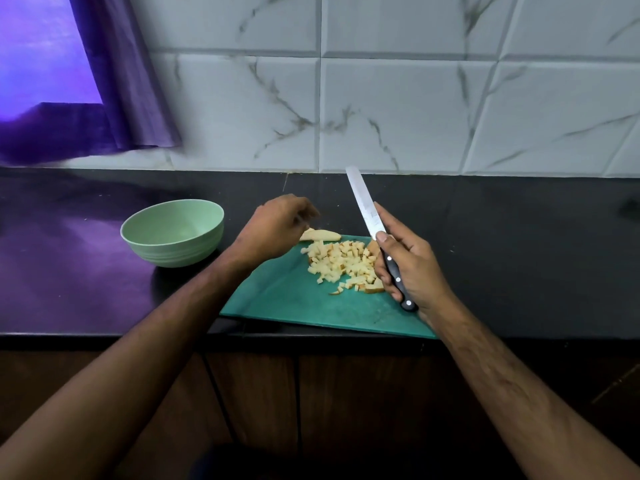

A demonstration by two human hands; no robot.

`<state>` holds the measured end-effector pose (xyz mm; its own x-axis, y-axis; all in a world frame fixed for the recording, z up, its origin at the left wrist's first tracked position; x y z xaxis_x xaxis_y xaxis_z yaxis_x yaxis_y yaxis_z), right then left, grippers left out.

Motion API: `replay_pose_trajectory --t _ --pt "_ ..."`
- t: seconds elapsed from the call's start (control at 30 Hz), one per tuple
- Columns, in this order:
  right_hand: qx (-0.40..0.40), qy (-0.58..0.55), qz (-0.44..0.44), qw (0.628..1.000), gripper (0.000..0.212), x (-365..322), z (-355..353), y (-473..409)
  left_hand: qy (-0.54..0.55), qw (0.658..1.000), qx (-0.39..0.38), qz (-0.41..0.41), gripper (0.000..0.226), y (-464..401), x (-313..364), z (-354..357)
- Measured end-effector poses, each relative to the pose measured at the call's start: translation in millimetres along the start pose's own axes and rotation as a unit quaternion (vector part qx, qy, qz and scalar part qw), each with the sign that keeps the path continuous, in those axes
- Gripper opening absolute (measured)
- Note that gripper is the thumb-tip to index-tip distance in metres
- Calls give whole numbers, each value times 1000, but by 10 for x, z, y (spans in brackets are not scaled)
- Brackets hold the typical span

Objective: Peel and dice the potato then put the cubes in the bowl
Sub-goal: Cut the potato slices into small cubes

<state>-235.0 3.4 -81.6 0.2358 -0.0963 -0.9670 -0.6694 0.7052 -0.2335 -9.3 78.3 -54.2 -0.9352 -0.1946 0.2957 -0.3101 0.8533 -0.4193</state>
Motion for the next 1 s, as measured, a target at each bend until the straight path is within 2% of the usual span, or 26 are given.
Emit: replay_pose_trajectory --t 0.1,0.17,0.43,0.6,0.67,0.77,0.87,1.0 --pt "5 2 -1 1000 49 -1 -4 -1 -123 988 -96 3 27 -183 13 108" --pt "7 2 0 1000 49 0 -3 -2 -147 979 -142 10 28 -257 46 150" --pt "5 -5 5 1000 48 12 -16 -23 -144 976 -166 12 31 -377 93 184" --pt "7 -3 7 1000 48 12 -23 -16 -116 981 -149 37 21 -362 109 99" --pt "6 3 8 1000 48 16 -26 -17 -102 989 -104 36 17 -319 83 21" --pt "6 9 4 1000 48 22 -29 -28 -4 999 -46 6 18 -213 25 -167" --pt "4 12 5 1000 48 24 -24 -34 47 996 -79 -10 29 13 -43 -297" --pt "2 19 2 1000 49 9 -1 -12 96 986 -131 -33 22 342 -158 -256"
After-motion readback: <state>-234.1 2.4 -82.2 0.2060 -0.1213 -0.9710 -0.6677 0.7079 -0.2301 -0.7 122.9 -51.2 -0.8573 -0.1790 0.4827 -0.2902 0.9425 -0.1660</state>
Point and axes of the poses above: each hand's wrist, its own y-axis away from the middle knuckle, its own z-axis out of the palm, x = y × z, the point moved 3 cm from there along -y, towards the middle knuckle, and after that the axes turned 6 degrees about -y, right-handed, at the moved point
